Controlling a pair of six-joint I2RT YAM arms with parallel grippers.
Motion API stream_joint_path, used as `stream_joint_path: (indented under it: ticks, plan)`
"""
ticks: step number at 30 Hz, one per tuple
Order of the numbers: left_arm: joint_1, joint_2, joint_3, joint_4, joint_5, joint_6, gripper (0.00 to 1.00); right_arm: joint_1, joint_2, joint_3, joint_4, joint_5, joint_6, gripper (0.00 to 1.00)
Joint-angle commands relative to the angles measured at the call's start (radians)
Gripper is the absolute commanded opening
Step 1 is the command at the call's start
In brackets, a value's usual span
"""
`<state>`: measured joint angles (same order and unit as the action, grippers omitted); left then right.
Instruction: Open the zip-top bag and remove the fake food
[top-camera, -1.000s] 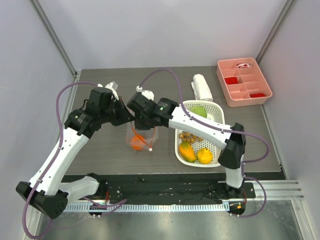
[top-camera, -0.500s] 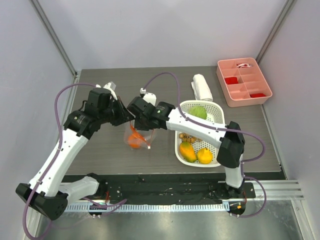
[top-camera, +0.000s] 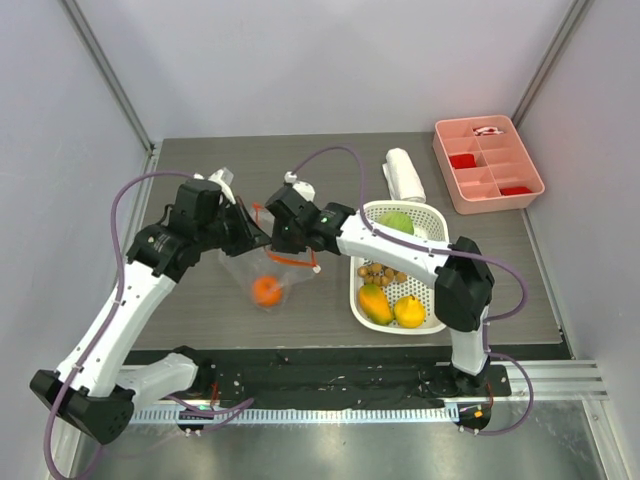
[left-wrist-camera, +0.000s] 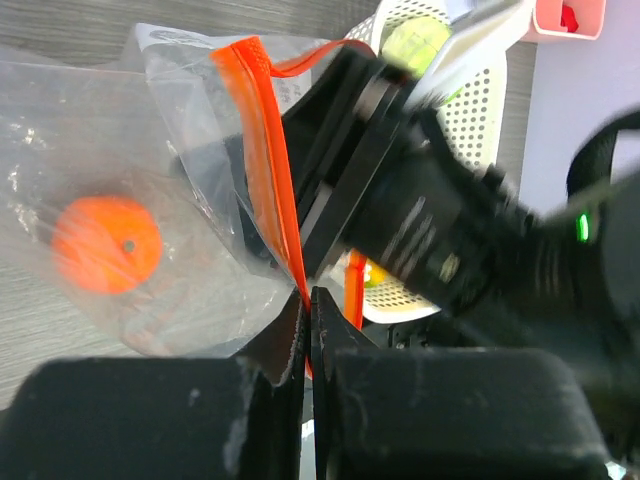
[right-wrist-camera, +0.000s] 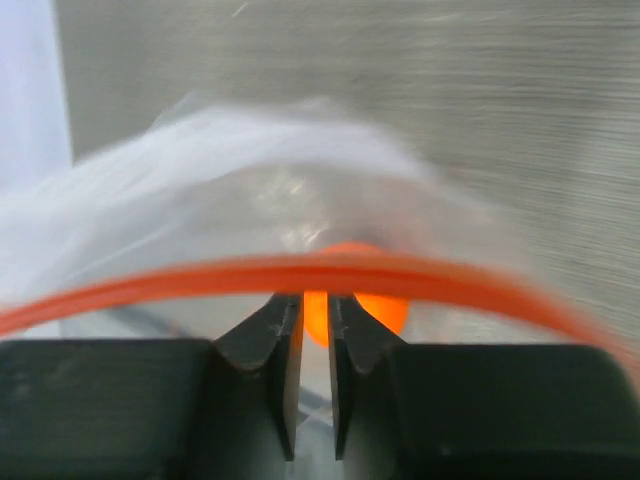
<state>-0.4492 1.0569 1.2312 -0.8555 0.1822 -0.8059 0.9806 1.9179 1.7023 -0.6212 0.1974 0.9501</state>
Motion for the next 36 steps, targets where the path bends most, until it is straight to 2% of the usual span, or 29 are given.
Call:
stream_joint_path:
  ticks: [1, 5, 8, 9, 12, 18, 20, 22, 25, 30, 36]
  plan:
    - [0.0, 0.028, 0.019, 0.056, 0.034, -0.001, 0.0, 0.055, -0.007, -0.035, 0.153, -0.168, -0.142, 0.24]
    - [0.0, 0.057, 0.03, 0.062, 0.034, 0.008, 0.0, 0.075, 0.027, -0.104, 0.212, -0.286, -0.166, 0.31]
    - [0.0, 0.058, 0.024, 0.061, 0.033, 0.008, 0.0, 0.101, 0.026, -0.153, 0.242, -0.271, -0.204, 0.44]
    - [0.0, 0.055, 0.018, 0.061, 0.027, 0.01, 0.0, 0.107, 0.023, -0.164, 0.248, -0.262, -0.217, 0.55]
    - [0.0, 0.035, -0.009, 0.046, 0.014, 0.011, 0.0, 0.109, 0.029, -0.196, 0.285, -0.271, -0.237, 0.7]
    - [0.0, -0.047, -0.096, -0.033, -0.062, 0.037, 0.0, 0.139, 0.062, -0.181, 0.278, -0.267, -0.248, 0.73]
    - [0.0, -0.093, -0.119, -0.068, -0.101, 0.053, 0.0, 0.139, 0.069, -0.171, 0.25, -0.236, -0.244, 0.73]
    - [0.001, -0.119, -0.137, -0.085, -0.122, 0.054, 0.0, 0.127, 0.076, -0.146, 0.168, -0.127, -0.252, 0.75]
    - [0.001, -0.117, -0.118, -0.057, -0.107, 0.045, 0.0, 0.083, 0.056, -0.164, 0.16, -0.112, -0.258, 0.75]
    - [0.0, 0.014, -0.053, 0.068, 0.054, -0.015, 0.0, 0.027, -0.009, -0.178, 0.13, -0.102, -0.319, 0.76]
    - [-0.002, 0.155, 0.04, 0.188, 0.124, -0.061, 0.0, -0.042, -0.095, -0.161, 0.028, -0.076, -0.411, 0.77]
